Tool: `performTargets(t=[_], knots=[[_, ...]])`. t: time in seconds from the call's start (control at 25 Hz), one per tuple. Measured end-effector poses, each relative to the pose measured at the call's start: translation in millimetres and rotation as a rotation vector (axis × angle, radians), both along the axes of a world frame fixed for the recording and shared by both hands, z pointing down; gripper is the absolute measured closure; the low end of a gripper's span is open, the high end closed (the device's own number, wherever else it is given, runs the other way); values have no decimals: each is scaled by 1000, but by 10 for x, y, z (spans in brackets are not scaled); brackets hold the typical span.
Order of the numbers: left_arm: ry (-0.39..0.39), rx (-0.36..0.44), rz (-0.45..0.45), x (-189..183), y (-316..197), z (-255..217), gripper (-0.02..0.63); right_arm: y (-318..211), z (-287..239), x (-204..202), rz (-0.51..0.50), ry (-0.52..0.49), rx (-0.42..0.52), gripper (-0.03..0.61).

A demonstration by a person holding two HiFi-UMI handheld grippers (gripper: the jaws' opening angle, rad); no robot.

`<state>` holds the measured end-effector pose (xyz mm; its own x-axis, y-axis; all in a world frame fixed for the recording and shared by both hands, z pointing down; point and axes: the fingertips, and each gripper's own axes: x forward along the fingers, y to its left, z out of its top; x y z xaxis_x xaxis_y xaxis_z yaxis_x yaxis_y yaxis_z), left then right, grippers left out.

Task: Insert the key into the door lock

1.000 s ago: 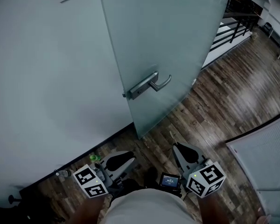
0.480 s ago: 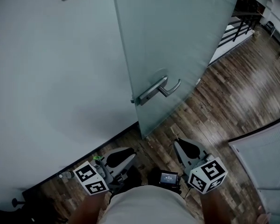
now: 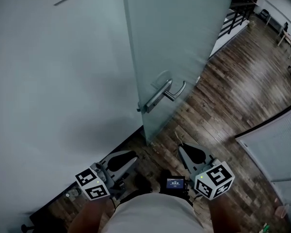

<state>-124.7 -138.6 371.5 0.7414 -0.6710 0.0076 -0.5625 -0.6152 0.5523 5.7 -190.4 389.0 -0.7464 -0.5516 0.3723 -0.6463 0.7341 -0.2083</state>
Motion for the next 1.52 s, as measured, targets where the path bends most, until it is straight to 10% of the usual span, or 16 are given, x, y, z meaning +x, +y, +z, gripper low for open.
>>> performTargets(t=[1.52], knots=[[-139,18,-164,-118,-626,62,529,-605,-124,-172,-205,20,66,561]])
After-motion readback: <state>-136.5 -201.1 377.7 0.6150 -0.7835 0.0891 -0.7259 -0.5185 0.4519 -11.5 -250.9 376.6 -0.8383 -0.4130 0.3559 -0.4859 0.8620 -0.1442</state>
